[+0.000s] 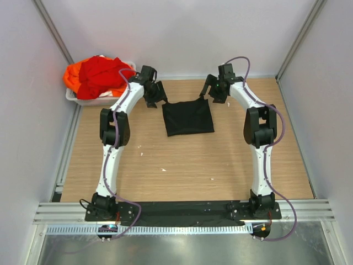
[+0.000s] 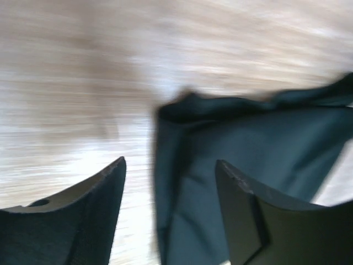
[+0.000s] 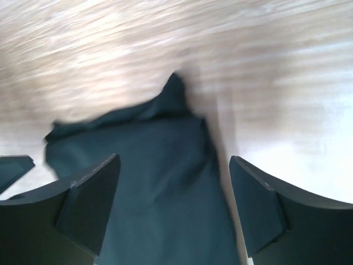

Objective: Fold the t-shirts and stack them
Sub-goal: Fold the tshirt

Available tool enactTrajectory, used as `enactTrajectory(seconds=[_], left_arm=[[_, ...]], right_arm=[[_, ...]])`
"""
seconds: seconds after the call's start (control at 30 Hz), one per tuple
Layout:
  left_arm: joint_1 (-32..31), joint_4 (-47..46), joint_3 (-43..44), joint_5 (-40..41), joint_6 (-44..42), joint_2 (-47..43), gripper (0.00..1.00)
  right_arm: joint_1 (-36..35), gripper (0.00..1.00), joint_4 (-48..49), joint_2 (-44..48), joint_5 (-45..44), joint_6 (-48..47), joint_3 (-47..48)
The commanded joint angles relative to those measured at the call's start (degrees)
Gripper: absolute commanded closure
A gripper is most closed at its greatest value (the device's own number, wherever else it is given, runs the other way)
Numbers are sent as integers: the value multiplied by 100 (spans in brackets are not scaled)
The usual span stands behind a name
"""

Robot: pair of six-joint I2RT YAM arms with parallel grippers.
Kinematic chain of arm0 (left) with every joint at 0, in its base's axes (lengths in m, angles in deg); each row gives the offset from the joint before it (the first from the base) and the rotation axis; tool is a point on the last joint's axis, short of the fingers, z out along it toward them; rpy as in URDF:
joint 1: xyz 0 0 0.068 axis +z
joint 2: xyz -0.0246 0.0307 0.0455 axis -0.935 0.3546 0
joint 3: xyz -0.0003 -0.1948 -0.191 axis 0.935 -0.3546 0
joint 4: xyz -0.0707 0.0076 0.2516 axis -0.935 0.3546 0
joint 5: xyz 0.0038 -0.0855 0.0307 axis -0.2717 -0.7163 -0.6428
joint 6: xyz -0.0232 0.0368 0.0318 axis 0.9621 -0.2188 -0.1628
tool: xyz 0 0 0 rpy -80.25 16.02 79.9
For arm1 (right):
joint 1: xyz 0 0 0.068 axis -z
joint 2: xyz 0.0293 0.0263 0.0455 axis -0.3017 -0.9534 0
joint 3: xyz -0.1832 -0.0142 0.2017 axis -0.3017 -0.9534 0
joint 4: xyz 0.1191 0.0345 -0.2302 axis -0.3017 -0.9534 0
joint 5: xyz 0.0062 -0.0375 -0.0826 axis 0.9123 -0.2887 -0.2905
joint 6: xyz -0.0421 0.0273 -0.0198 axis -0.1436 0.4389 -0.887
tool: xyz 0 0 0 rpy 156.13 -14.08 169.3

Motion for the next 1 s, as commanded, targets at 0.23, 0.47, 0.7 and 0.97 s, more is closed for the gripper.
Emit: enactTrajectory(seconds=[0.23,0.47,0.7,0.97], left_arm=[[124,-463,-1179,-54,-14,-1295,32],[107,-700,-2319,-327,-58,-1620,35],[19,-956,-3762,-389,-23,-2804,39],[-385,-798,-5354,-284,153,-4634,40]], right_arm=[[447,11,1504,967,794,-27,-1406],[527,12,2218,1093,1507,175,-2489],[518,38,2552,777,1770,289,-2814],[211,65,2833,372,2008,430,-2798]])
